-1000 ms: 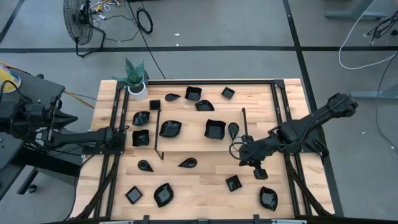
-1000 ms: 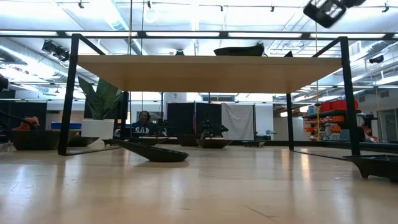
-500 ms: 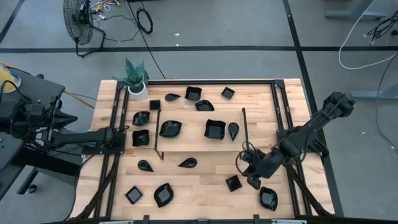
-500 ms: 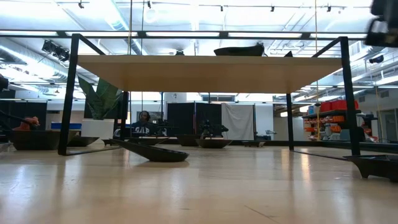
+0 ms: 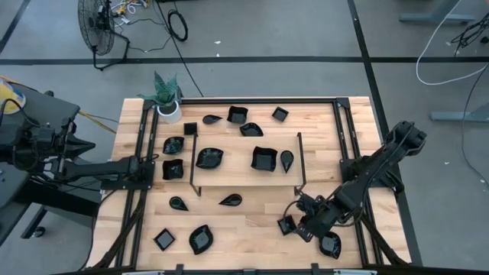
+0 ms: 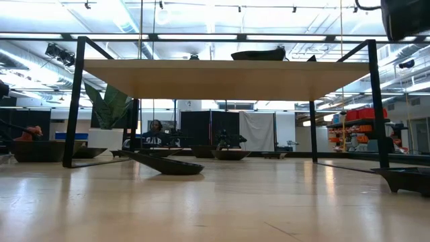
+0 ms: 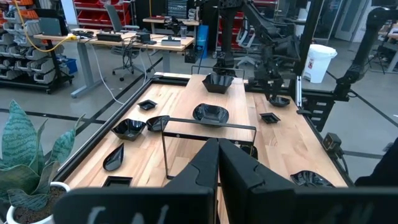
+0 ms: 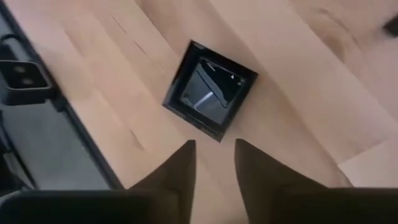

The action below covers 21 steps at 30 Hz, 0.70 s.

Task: Pick & Place Mini shaped plates
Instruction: Put the square plate on the shelf

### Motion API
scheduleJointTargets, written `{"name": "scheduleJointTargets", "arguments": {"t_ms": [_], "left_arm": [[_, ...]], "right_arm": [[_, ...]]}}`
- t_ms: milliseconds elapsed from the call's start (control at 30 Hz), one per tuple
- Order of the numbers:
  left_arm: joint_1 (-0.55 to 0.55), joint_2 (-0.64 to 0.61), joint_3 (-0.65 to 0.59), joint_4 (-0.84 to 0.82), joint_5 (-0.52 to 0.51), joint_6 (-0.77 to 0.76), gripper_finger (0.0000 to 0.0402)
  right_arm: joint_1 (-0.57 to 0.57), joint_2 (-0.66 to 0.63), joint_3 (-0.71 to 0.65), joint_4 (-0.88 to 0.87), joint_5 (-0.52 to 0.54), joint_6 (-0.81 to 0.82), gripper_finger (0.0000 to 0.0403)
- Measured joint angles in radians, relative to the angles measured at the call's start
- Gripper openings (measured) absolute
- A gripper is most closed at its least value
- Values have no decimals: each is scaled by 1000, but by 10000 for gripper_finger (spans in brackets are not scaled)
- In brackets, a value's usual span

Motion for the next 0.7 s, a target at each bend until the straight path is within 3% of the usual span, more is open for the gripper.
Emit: {"name": "scheduleJointTargets", "arguments": {"t_ms": [300, 700], "left_arm": [[0, 0, 0, 0, 0, 0, 18], [0, 0, 0, 0, 0, 0, 18]], "right_arm": [[-3, 83, 0, 67, 24, 85, 191], [-4, 170, 0, 88, 52, 129, 206]]}}
